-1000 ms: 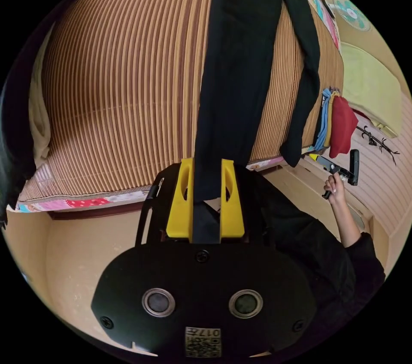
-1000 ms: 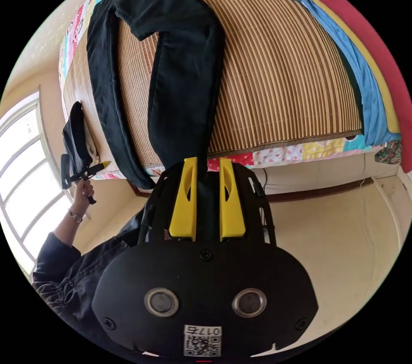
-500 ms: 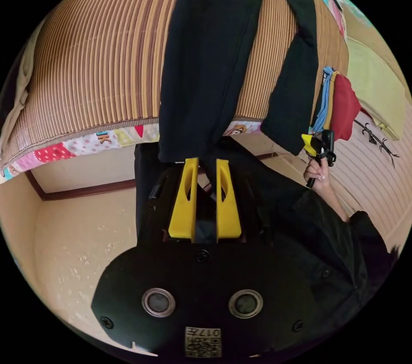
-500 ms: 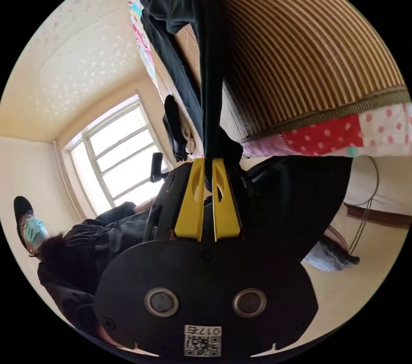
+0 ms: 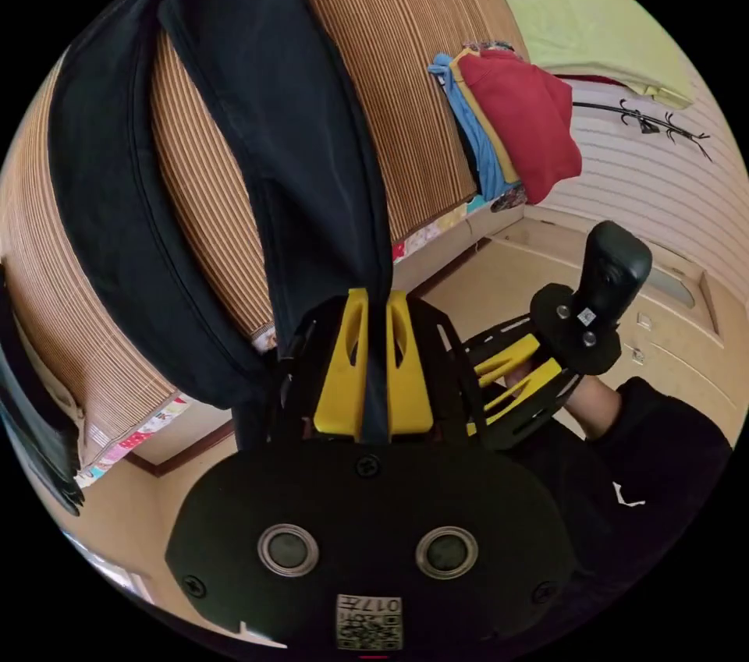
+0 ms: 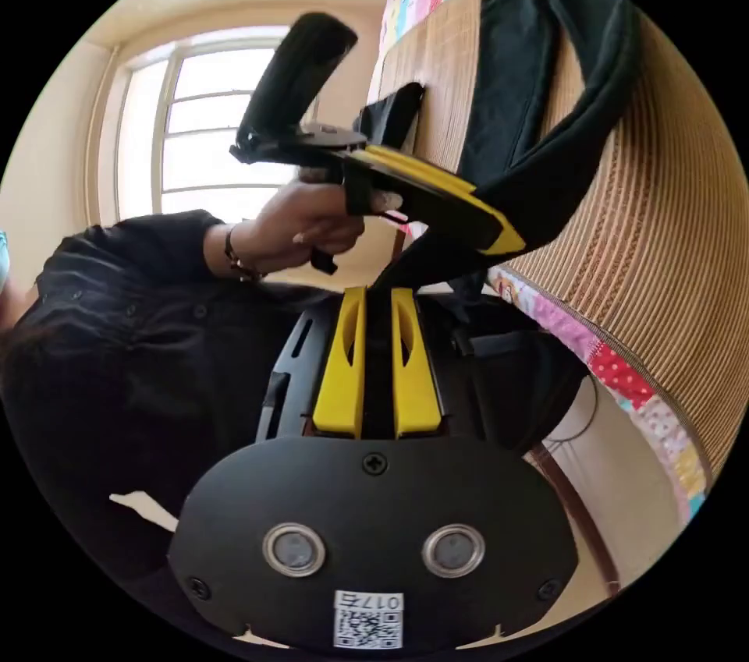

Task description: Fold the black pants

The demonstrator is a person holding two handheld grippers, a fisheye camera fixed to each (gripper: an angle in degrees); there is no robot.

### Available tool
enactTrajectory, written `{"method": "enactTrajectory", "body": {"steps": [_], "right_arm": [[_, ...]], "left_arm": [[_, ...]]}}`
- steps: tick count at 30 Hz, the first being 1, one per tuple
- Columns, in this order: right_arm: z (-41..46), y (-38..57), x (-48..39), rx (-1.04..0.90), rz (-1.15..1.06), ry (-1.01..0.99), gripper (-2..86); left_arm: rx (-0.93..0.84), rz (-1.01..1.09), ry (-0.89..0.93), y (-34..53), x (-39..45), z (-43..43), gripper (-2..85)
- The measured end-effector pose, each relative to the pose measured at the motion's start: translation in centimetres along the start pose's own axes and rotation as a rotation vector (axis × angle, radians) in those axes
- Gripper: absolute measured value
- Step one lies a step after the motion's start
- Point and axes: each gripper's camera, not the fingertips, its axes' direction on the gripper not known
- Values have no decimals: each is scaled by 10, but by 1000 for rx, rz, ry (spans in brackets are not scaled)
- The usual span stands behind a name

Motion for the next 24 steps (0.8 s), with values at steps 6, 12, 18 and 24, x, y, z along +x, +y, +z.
{"method": "enactTrajectory", "body": {"steps": [6,12,18,24], "right_arm": [[-46,-11,115,-251,216,137,80],[-213,-136,217,347,362,96,175],[-244,-242,272,551,517,234,91],[-172,-342,121,654,217,642,41]], "left_arm": [[83,-102,185,49,-53,-15,34],[174,-141,343,79,-74,-36,34],[334,-163,612,120,-94,-57,25],[579,-176,931,187,-135,-92,20]]}}
